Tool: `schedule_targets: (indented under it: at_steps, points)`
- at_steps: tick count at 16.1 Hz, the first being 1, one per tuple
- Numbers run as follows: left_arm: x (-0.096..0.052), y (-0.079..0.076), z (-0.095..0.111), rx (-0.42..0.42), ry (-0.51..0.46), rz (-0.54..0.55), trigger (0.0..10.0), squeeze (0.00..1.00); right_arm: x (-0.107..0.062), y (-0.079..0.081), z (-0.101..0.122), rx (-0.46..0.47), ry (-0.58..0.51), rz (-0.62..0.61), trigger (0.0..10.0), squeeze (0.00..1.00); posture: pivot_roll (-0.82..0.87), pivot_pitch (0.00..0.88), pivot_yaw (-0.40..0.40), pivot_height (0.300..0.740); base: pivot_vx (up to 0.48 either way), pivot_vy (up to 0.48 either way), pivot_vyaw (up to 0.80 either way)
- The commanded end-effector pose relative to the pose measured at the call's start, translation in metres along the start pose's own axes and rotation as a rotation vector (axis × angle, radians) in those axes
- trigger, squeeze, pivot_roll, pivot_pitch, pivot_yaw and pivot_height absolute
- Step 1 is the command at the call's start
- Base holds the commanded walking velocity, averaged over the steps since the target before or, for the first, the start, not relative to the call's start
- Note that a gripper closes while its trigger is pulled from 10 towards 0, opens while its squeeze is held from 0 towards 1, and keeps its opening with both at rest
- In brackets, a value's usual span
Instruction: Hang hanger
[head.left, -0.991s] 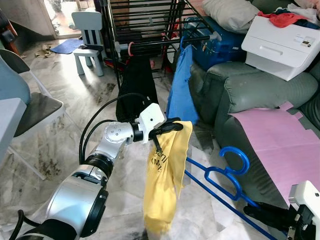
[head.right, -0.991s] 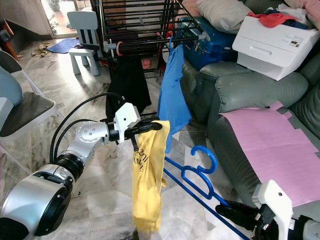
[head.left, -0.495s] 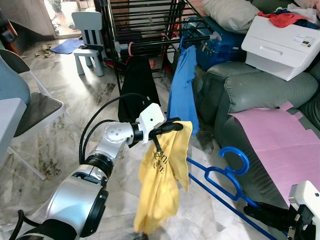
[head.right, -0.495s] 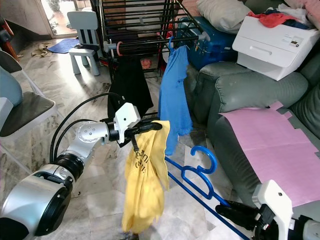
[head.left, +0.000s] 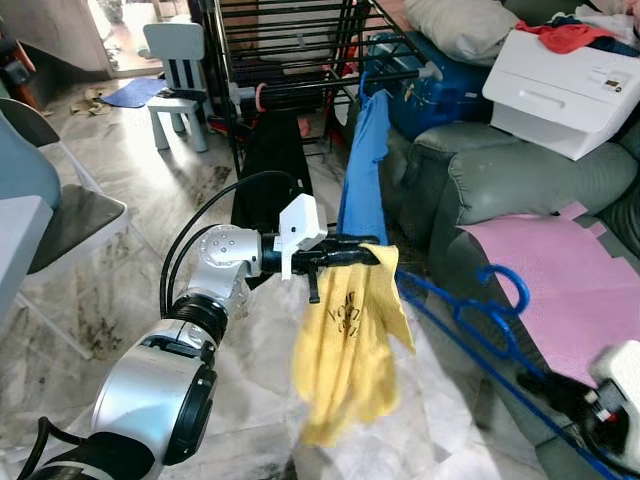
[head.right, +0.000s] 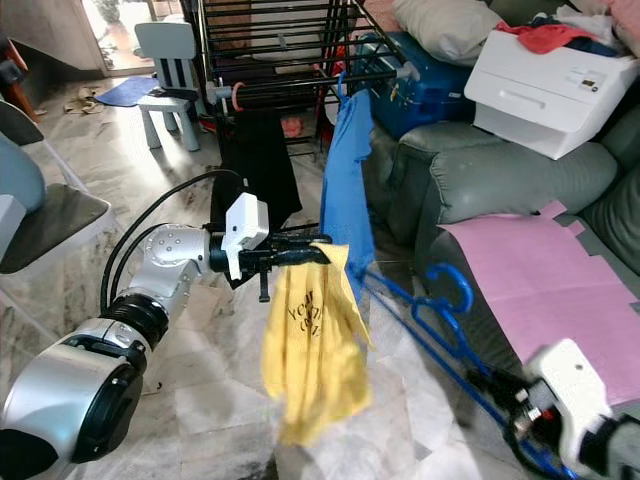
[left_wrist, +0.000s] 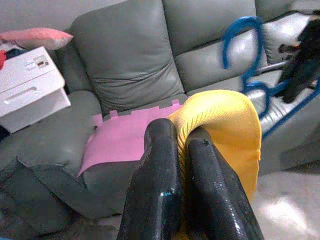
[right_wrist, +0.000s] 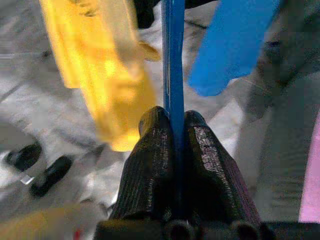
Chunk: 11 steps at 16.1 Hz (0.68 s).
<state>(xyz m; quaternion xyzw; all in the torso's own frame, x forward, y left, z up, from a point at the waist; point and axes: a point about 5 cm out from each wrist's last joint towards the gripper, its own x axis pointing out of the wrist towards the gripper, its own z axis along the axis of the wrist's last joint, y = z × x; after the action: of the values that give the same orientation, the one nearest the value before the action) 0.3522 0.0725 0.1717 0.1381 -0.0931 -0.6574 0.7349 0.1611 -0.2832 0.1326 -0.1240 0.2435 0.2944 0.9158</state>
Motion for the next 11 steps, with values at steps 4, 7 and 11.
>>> schedule_targets:
  at_steps: [4, 7, 11]
  points:
    - [-0.007, 0.004, 0.002, 0.046, 0.033, 0.015, 10.0, 0.0, -0.027, 0.012, 0.019, -0.025, -0.022, 0.079, 10.0, 0.0, -0.03, 0.0, 0.018, 0.74, 0.0, 0.0, 0.0]
    - [-0.007, 0.0, -0.002, 0.057, 0.052, -0.007, 10.0, 0.0, -0.033, 0.02, 0.029, -0.021, -0.052, 0.129, 10.0, 0.0, -0.04, 0.0, 0.021, 0.74, 0.0, 0.0, 0.0]
    - [-0.004, -0.005, -0.006, 0.079, 0.079, -0.037, 10.0, 0.0, -0.031, 0.029, 0.05, -0.006, -0.139, 0.234, 10.0, 0.0, -0.04, 0.0, 0.019, 0.74, 0.0, 0.0, 0.0]
